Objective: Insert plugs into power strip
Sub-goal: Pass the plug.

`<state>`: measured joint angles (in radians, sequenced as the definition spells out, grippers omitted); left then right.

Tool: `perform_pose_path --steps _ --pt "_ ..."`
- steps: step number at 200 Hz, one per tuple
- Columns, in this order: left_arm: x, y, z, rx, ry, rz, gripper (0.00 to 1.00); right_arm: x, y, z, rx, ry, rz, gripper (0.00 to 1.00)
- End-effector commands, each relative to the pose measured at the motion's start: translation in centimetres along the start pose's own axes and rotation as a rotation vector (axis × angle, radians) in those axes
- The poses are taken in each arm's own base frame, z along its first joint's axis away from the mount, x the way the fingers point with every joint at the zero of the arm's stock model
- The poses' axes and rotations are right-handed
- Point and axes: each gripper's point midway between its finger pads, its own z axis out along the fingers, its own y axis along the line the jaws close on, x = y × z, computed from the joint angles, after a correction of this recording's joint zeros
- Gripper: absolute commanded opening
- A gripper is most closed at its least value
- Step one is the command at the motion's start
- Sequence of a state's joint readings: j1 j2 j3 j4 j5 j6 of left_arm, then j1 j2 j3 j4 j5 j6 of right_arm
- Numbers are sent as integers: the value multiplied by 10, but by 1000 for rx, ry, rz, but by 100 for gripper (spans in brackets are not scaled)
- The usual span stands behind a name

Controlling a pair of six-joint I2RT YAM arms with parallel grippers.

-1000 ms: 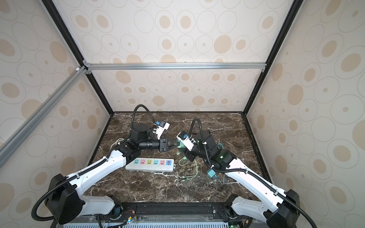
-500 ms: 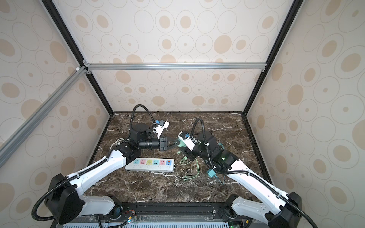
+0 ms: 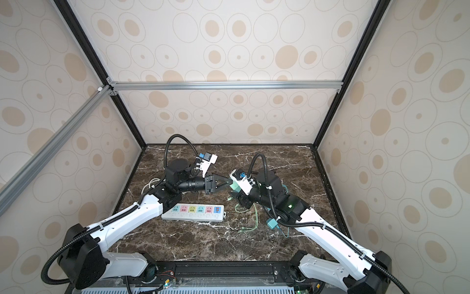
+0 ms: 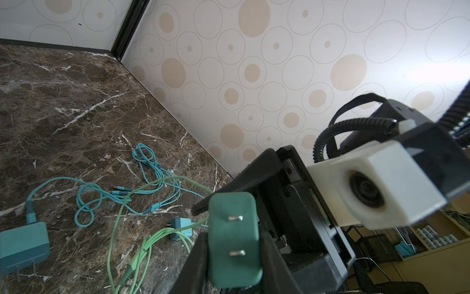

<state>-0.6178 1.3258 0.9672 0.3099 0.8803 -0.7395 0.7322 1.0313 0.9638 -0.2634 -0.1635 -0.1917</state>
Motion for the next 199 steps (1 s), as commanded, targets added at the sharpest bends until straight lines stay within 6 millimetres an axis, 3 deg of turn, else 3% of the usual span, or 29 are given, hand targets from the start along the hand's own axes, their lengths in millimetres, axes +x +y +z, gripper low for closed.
perform_pose_path --steps 1,124,199 --pt "-13 -22 -2 67 -44 36 0 -2 4 -7 -3 -30 -9 64" --pt "-15 -26 -5 134 -81 -34 0 -25 -7 -32 84 -156 -17 68" --pt "-15 -34 -14 235 -123 -85 0 -28 -7 -34 86 -186 6 66"
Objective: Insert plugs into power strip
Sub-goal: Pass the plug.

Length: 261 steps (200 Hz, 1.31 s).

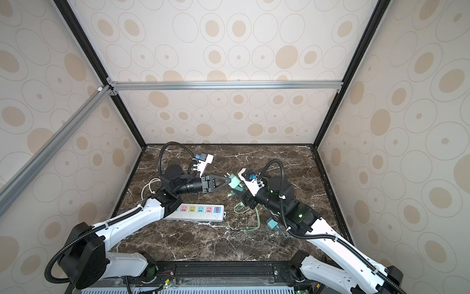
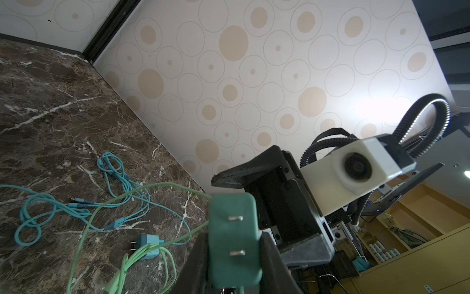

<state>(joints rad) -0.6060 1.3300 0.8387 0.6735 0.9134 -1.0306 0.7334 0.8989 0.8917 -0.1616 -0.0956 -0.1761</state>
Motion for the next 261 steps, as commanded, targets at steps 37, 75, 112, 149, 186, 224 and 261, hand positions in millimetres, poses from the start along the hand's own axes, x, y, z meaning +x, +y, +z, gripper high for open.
perform_pose_path --steps 37,75,112,149,186,224,261 --pt "1 -28 -9 151 -1 86 0 -12 16 -1 -94 -18 80 63" --pt "4 -26 -21 153 -24 188 0 -20 24 -7 -153 11 157 62" --pt "6 -30 -28 152 -47 286 0 -27 32 -11 -215 35 242 60" --pt "7 -51 -45 191 -140 404 0 -32 35 -10 -294 30 359 58" --pt "11 -65 -61 212 -205 469 0 -38 44 -9 -414 10 439 55" --pt "14 -66 -63 215 -208 472 0 -44 60 -3 -556 14 474 52" --pt "11 -69 -64 224 -226 465 0 -45 63 1 -586 12 486 48"
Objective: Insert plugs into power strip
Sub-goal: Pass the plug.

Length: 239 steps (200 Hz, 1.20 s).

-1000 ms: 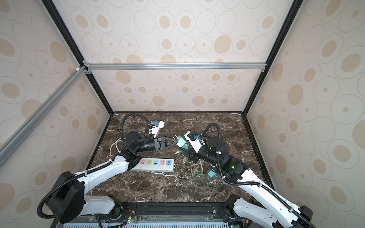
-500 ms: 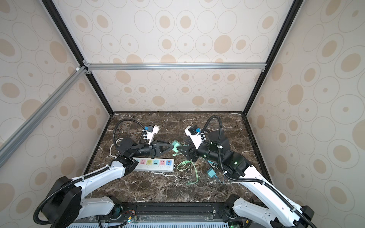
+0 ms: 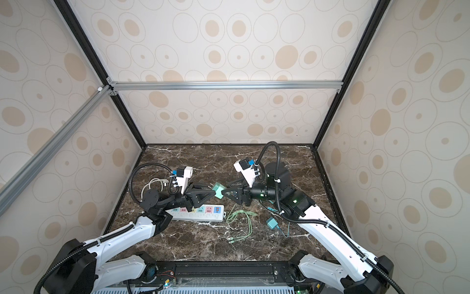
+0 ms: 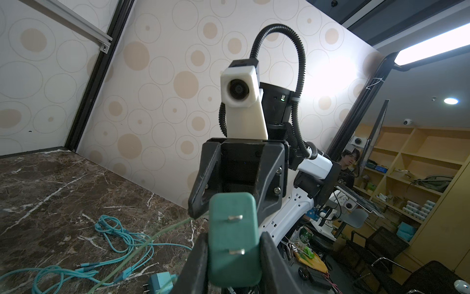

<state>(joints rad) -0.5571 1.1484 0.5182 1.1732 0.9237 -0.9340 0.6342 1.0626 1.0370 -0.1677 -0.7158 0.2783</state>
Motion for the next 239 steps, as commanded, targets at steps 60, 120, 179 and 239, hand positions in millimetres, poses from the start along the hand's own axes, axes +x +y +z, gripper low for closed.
perform_pose_path --steps 60,120,179,239 --pt "-20 -20 -2 81 -89 54 0 -6 10 4 -86 -25 6 42" --pt "-20 -19 -1 118 -104 16 0 -9 9 9 -106 -33 12 40" --pt "-19 -21 -4 112 -118 32 0 -8 9 11 -115 -27 14 29" --pt "-14 -17 -7 87 -110 33 0 -8 13 13 -149 -18 26 28"
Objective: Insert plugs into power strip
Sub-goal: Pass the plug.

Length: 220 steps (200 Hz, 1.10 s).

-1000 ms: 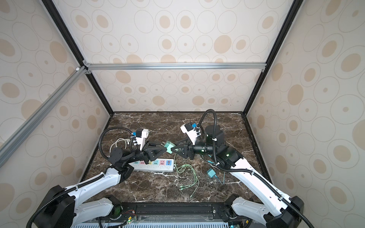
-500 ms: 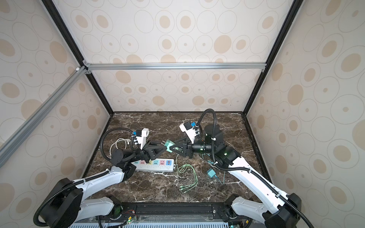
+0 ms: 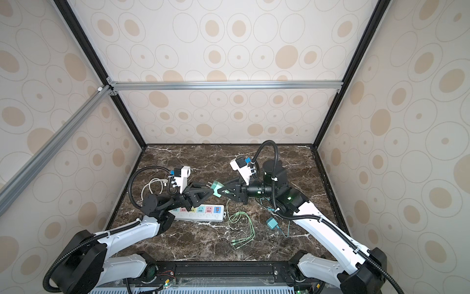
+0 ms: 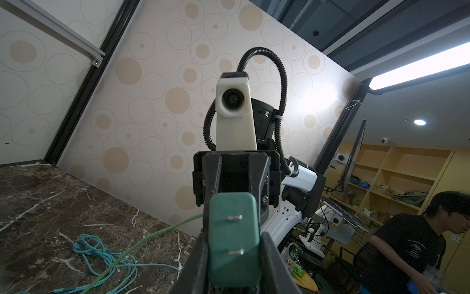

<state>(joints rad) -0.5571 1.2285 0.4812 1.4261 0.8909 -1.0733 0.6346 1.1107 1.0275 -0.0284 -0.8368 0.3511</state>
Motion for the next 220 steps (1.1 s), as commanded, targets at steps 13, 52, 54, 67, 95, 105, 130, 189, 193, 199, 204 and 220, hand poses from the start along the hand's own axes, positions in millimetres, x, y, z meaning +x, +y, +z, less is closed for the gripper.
perform_pose_path --steps 13,52,54,67,95,105,130,189,193,199,204,220 --pt "-9 -15 -3 37 -29 73 0 2 -1 5 -32 7 20 31" --pt "-10 -20 -3 51 -29 88 0 2 0 8 -49 10 25 34" --pt "-10 -20 -3 50 -30 87 0 2 0 8 -49 10 25 34" --pt "-10 -20 -3 48 -30 90 0 1 1 7 -53 10 23 35" --pt "-10 -21 -3 46 -32 93 0 3 1 8 -59 19 30 38" --pt "-10 -20 -3 45 -32 93 0 3 2 8 -58 18 29 38" --pt "-10 -21 -3 47 -29 93 0 2 2 7 -58 12 22 37" --pt "-11 -21 -3 45 -30 93 0 3 1 12 -70 27 38 40" --pt "-11 -21 -3 45 -29 93 0 3 1 12 -68 27 37 40" --pt "-10 -20 -3 43 -27 92 0 3 0 12 -66 28 38 39" --pt "-10 -20 -3 41 -25 91 0 3 0 13 -64 27 38 38" --pt "-9 -19 -4 34 -24 91 0 2 0 12 -63 24 32 35"
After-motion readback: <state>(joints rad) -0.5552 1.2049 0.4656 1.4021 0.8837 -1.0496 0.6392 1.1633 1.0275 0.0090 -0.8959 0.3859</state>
